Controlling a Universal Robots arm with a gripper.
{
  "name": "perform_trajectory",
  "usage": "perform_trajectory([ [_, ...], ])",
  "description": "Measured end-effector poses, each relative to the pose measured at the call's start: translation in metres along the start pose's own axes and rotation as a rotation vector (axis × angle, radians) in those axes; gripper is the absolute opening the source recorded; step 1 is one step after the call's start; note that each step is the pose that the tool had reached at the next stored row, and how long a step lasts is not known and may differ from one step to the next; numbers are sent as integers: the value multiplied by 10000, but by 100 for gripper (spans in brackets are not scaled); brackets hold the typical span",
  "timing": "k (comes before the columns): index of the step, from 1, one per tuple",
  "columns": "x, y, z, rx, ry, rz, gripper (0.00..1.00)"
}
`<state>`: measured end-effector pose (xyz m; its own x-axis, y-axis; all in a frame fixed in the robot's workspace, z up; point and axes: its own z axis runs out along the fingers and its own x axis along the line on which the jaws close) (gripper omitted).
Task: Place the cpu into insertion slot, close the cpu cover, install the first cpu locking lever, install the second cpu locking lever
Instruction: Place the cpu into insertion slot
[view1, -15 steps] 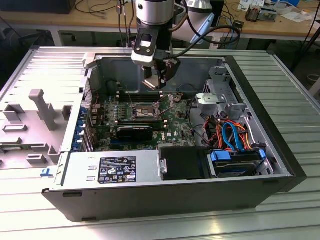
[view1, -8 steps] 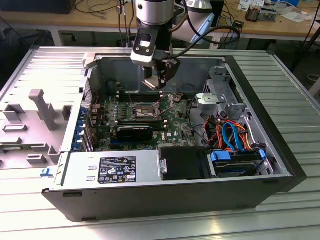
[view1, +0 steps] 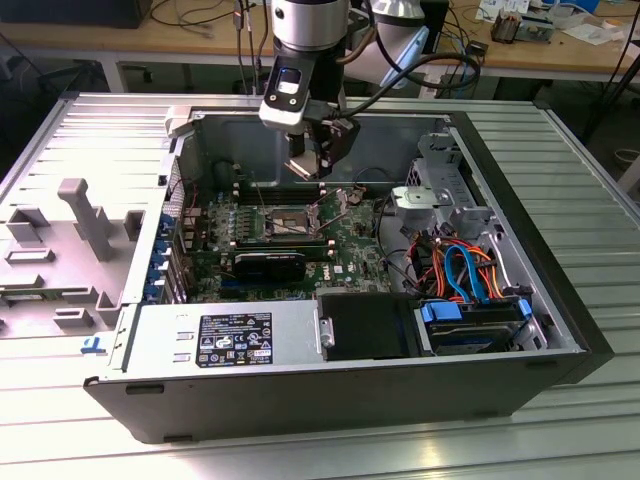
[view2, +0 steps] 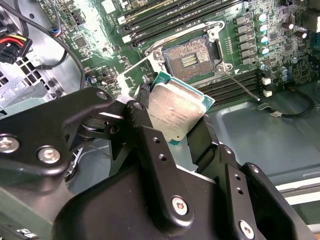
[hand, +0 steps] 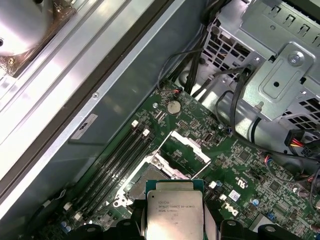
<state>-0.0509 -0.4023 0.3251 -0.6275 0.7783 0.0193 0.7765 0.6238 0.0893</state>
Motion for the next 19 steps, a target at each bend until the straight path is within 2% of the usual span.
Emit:
perform_trajectory([
  [19,0,-1,8,-9,-43,477,55],
])
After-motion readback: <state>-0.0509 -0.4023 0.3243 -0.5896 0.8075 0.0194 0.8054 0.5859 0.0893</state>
